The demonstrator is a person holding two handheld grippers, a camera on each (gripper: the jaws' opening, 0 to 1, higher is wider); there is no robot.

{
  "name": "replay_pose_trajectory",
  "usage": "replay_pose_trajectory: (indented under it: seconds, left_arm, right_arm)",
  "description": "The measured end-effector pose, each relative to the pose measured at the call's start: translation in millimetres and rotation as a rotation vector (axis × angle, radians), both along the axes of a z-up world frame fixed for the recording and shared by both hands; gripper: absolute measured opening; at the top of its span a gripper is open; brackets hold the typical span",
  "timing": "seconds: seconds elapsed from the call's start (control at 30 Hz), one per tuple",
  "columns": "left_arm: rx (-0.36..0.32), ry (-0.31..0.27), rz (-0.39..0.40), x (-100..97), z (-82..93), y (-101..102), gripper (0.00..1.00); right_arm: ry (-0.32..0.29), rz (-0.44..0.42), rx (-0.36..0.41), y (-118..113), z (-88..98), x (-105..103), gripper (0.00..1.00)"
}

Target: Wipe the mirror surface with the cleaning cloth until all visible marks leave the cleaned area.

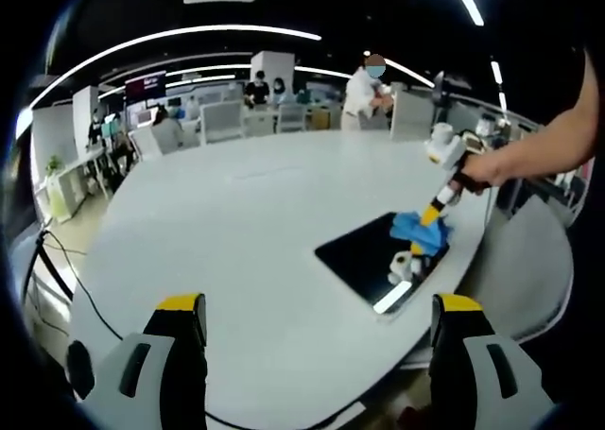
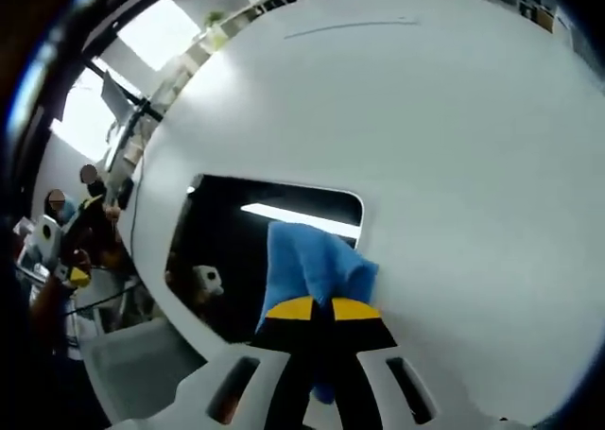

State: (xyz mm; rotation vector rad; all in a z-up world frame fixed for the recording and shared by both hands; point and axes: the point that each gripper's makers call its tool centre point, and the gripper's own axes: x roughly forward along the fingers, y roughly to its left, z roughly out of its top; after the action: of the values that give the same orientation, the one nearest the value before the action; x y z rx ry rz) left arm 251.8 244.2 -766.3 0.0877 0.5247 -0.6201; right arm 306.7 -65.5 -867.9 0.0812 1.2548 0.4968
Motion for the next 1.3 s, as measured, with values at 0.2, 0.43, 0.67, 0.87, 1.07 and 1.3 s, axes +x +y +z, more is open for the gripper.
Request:
replay_pose_trajectory:
  seconds: [0.2,0.43,0.67,0.87,1.07,1.3]
  left_arm:
    - [0.005,0.012,-0.006,-4.9,-3.8,0,0.99]
    - [0.013,0.011,0.002,-2.5,-2.9,3,0.99]
    - [0.01,0.01,0.002,-1.5,-3.1,1,0.99]
    - [0.007,0.009,-0.006,-2.1,-2.7,-4,0.99]
    - [0.003,0.011,-0.014,-4.8,-2.5,-8,0.99]
    - [0.006,0.014,-0.026,-5.8,-2.3,-4,0.99]
  right_arm:
    - [-0.004,-0.007,-0.02,-9,-0.1,0,0.0]
    - [-0.005,-0.015,-0.018,-8,-3.3,0,0.0]
    - [-0.066,0.056,-0.083,-6,-3.3,0,0.0]
    - [-0.071,0.068,-0.1,-7,-3.5,1,0.0]
    - [-0.071,0.021,-0.078,-8,-2.9,-1,0.0]
    - [-0.068,0.035,-0.086,-7,-2.7,-14,0.0]
